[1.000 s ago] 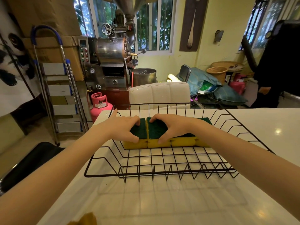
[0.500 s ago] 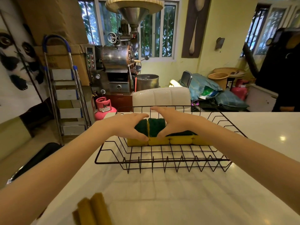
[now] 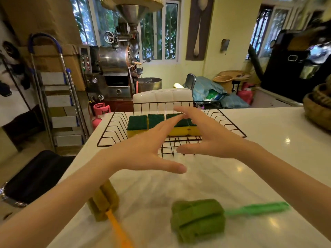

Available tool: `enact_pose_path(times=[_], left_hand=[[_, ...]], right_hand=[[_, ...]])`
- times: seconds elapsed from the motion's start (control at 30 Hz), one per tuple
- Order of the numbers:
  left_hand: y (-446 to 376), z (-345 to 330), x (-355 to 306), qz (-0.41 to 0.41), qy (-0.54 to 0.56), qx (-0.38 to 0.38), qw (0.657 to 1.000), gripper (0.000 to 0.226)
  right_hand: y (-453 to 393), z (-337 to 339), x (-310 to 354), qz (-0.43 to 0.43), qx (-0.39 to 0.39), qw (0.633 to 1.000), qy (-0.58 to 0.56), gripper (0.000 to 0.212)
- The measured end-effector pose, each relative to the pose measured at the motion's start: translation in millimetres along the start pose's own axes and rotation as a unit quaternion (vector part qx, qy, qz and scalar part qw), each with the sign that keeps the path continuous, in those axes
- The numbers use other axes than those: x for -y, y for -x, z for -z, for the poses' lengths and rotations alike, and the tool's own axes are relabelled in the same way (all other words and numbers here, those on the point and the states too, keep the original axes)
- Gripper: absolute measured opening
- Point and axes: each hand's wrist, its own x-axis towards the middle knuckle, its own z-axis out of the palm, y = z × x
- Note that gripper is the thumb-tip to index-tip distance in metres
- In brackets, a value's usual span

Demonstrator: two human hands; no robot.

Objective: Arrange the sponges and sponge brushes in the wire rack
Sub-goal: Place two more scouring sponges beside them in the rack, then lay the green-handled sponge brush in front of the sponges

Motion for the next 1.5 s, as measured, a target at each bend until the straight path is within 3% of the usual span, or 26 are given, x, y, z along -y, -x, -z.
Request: enact_pose_path(times=[0.13,0.33,0.6,0.8,1.0,1.2,1.5], left_hand=[[5.8,-29.9,-21.4,-0.023,0.016,0.029,0.999,0.108],[8.0,-59.7,-37.5,-0.037,0.021,0.101,0.994,0.112],[0.8,-76.0,-49.1,-0.029,-0.048,0.171,0.984,0.085],[2.3,-70.6,-49.3,-0.031,-0.068,0.176,0.981,0.082],[-0.1,-66.2,-42.8,-0.029,-0.081,0.199,0.976,0.073],[-0.4,-35.9,-33.6,-0.016,-0.068,0.134,0.988,0.064],[2.2,33.8,-8.7,0.005,-0.029,-0.036,0.999,0.054]], right_hand=[[52.8,1.7,-3.7,-0.033,0.009,0.999,-0.021,0.092],[120.9,5.2,-17.1,-0.105,0.109,0.988,0.012,0.095],[153.3,4.3,-28.3,-0.163,0.154,0.969,0.102,0.063],[151.4,3.5,-30.8,-0.18,0.166,0.965,0.095,0.032],[147.5,3.5,-37.8,-0.192,0.166,0.965,0.069,0.015],[122.0,14.8,-33.0,-0.161,0.144,0.974,0.074,0.012],[46.9,42.3,-12.9,-0.087,0.021,0.987,0.132,0.016]])
